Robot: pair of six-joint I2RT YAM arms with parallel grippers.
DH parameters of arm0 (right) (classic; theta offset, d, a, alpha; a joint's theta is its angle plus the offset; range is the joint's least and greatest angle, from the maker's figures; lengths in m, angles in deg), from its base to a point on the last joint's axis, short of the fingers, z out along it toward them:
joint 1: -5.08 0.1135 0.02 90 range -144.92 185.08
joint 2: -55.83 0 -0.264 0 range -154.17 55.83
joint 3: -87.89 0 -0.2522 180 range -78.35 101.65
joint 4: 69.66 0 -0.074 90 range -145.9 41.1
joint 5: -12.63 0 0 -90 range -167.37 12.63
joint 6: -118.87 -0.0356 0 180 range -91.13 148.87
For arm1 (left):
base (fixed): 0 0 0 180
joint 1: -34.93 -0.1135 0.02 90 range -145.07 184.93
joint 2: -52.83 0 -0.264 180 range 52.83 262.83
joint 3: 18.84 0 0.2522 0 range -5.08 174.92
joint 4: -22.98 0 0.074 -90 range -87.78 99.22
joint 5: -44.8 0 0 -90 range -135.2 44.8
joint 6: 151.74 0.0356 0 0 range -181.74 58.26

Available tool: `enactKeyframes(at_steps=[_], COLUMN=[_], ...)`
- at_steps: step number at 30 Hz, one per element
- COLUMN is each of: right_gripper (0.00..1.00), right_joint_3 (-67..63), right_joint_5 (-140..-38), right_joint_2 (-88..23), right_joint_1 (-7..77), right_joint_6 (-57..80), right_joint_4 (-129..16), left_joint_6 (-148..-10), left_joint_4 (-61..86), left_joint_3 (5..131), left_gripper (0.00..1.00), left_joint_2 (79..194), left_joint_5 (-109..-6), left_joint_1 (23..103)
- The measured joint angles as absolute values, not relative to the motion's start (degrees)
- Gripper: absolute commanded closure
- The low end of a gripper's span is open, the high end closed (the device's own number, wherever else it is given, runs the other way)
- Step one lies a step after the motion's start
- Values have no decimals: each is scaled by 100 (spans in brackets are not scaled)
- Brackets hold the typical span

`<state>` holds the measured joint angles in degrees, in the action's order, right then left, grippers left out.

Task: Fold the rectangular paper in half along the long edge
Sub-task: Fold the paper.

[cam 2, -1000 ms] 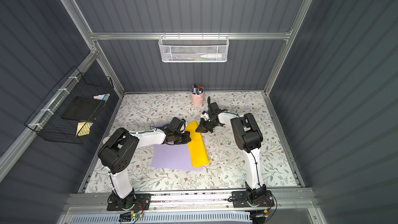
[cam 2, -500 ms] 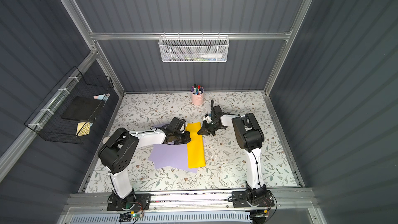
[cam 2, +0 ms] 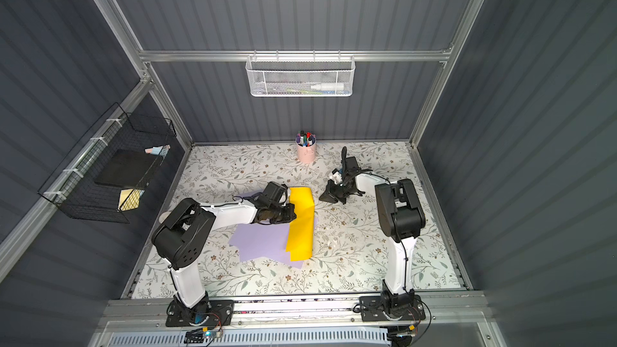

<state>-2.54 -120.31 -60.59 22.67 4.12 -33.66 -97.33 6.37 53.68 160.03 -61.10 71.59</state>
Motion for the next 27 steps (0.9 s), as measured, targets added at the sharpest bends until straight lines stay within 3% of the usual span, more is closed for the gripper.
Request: enactKeyframes(at_steps=[11,27], right_gripper=[100,100], right_joint_3=[804,-210], right_joint_5=[-12050,-12181], right_joint_2=[-7029,-6682], right_joint_1=[2874,1793], right_joint_6=[134,-292], right_joint_4=[-3366,-3895], left_joint_6=[-9733,-9731], left_joint_4=[637,626], left_joint_3=[5368,5368], left_gripper=[100,100], left_joint_2=[16003,16000], left_joint_5=[-6108,-6108], left_joint_1=[7159,7159])
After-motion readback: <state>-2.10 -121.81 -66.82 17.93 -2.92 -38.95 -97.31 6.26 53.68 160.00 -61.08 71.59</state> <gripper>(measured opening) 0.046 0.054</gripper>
